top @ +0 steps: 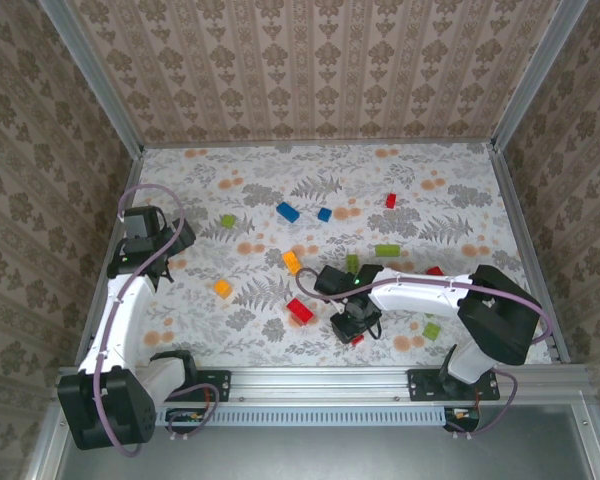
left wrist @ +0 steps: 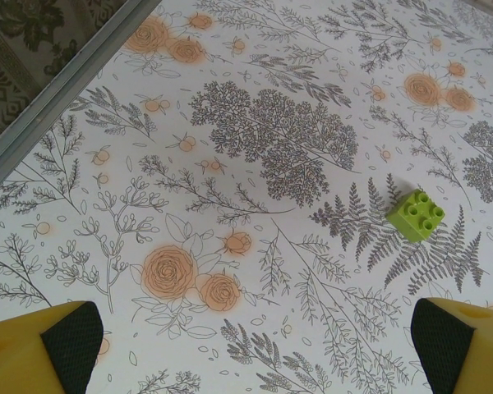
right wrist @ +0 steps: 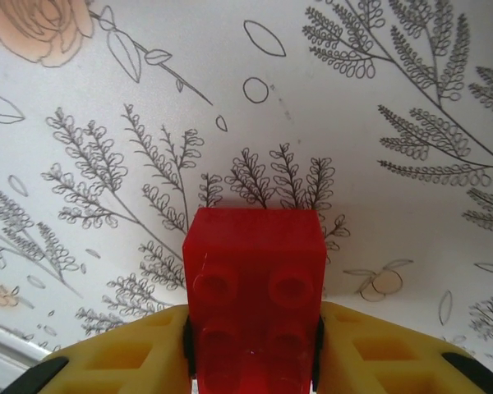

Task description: Assemble a carrot with lego

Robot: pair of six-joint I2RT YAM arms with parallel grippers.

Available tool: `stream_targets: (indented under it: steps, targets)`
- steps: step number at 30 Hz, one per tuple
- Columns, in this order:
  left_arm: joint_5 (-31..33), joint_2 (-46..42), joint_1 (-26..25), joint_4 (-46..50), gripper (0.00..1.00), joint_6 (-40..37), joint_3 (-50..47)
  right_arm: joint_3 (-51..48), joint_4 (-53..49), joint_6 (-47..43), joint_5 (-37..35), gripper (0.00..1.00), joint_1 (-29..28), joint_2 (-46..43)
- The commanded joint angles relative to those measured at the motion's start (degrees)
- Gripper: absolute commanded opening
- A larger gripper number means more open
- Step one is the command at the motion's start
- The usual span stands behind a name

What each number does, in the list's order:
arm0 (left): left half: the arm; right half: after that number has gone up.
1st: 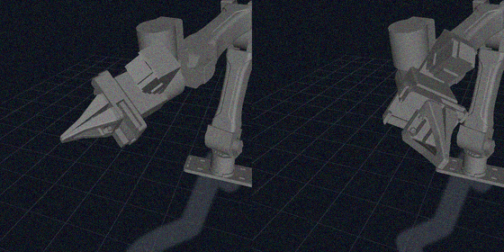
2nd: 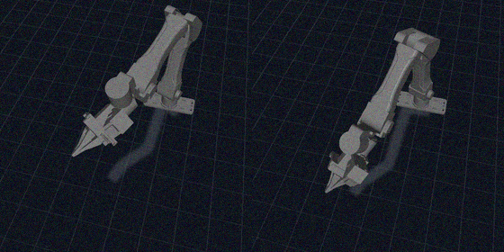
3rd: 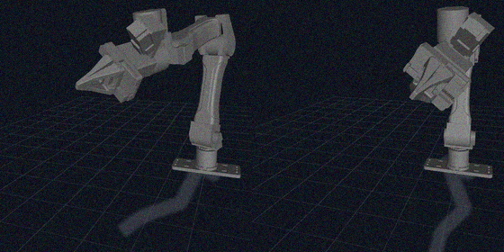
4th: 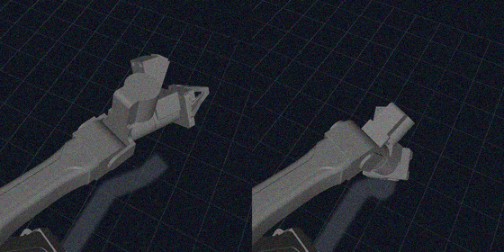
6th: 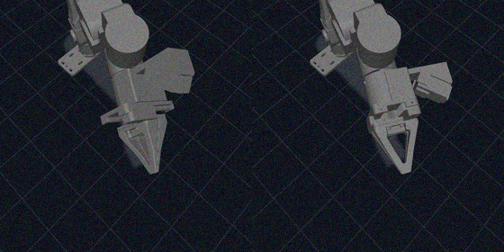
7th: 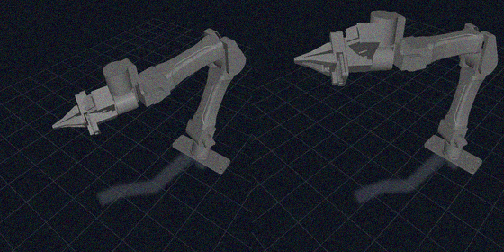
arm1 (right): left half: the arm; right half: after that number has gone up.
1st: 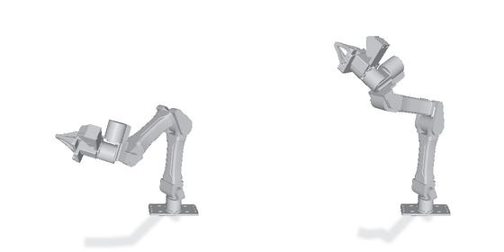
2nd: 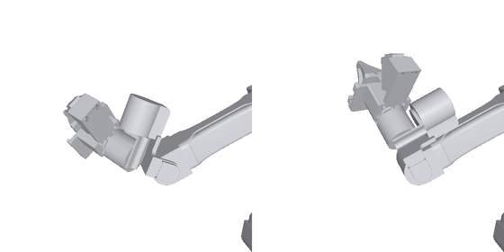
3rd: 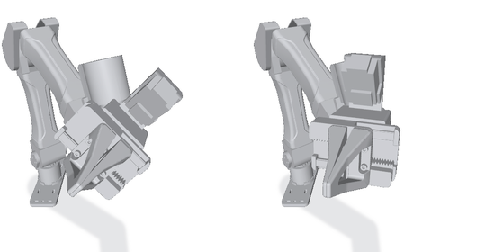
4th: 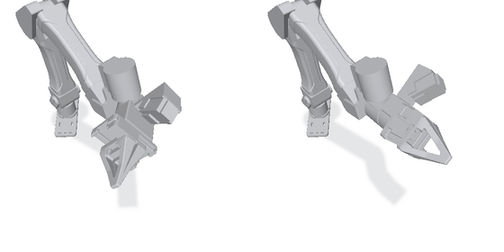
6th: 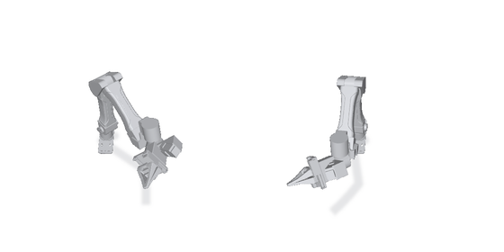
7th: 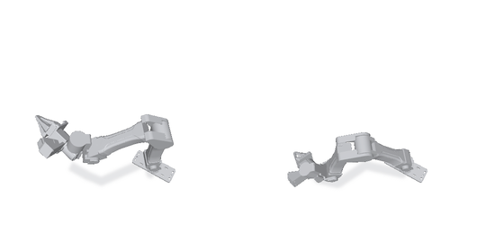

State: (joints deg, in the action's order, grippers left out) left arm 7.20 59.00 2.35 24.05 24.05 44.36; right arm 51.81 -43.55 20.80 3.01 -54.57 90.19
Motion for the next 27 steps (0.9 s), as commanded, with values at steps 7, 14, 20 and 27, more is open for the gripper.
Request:
stream_targets:
  steps: [7, 14, 20, 27]
  targets:
    - [-0.5, -0.2, 0.2, 0.0, 1.00, 0.5, 1.6, 14.3, -10.2, -3.6, -0.9, 0.39, -0.1, -1.9]
    - [-0.2, -0.7, 0.2, 0.2, 1.00, 0.5, 1.6, 25.0, -14.5, -8.0, -0.4, 0.39, -0.3, 5.0]
    - [-0.1, -0.7, 0.3, 0.2, 1.00, 0.3, 1.6, 31.7, -16.1, -10.9, 1.0, 0.39, -0.3, 10.7]
    - [0.0, -0.6, 0.2, 0.2, 1.00, 0.4, 1.6, 35.9, -16.2, -12.7, 3.2, 0.39, -0.4, 15.6]
